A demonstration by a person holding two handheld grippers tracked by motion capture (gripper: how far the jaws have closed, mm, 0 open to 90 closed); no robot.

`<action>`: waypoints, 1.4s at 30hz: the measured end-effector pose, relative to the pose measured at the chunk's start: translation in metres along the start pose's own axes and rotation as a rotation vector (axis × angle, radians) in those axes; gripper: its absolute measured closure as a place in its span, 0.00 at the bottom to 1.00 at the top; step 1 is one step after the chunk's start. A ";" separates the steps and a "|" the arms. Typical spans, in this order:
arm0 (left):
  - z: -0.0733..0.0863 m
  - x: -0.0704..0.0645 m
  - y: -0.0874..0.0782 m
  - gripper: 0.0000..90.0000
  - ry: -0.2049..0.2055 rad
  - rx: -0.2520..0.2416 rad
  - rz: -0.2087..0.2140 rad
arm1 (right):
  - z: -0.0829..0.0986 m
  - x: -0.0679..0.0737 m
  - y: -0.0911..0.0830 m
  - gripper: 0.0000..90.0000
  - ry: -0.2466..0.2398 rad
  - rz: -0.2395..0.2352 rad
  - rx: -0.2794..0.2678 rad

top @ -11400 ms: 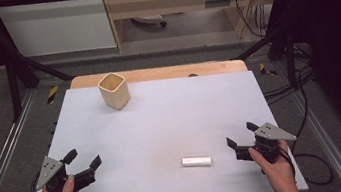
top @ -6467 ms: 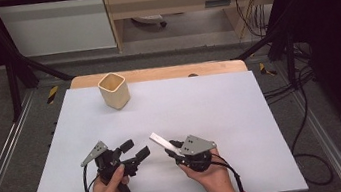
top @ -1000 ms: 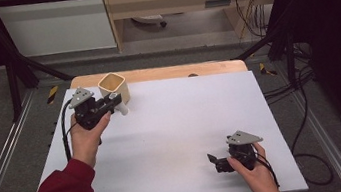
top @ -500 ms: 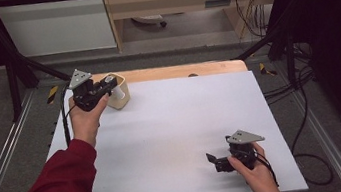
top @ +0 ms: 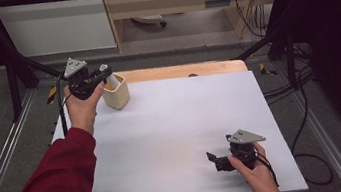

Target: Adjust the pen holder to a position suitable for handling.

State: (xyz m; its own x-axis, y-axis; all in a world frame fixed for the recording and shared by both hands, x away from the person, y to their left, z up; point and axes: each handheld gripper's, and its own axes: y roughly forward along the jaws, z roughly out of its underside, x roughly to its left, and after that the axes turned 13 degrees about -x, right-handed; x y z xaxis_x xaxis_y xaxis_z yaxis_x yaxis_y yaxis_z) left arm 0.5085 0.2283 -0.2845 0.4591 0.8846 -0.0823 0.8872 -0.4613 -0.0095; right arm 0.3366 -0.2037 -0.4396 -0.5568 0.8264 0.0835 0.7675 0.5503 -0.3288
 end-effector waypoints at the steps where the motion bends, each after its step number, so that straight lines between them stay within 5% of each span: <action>1: -0.001 0.002 0.001 0.79 0.000 0.000 -0.006 | 0.000 0.000 0.000 0.04 0.005 0.000 0.000; 8: -0.006 0.016 0.007 0.79 0.027 0.000 -0.044 | 0.000 0.000 0.001 0.03 -0.002 -0.001 0.000; 24: -0.004 0.031 0.020 0.79 0.014 -0.019 -0.107 | 0.001 0.000 0.003 0.03 -0.012 -0.003 0.008; 42: -0.011 0.029 0.028 0.79 0.043 -0.010 -0.118 | 0.001 0.001 0.003 0.03 -0.014 -0.005 0.009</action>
State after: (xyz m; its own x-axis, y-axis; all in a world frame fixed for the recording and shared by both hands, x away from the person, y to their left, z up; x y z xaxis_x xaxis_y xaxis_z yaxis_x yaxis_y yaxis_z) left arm 0.5472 0.2422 -0.2765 0.3529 0.9349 -0.0385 0.9355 -0.3534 -0.0062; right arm 0.3386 -0.2015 -0.4412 -0.5648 0.8221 0.0719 0.7620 0.5530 -0.3369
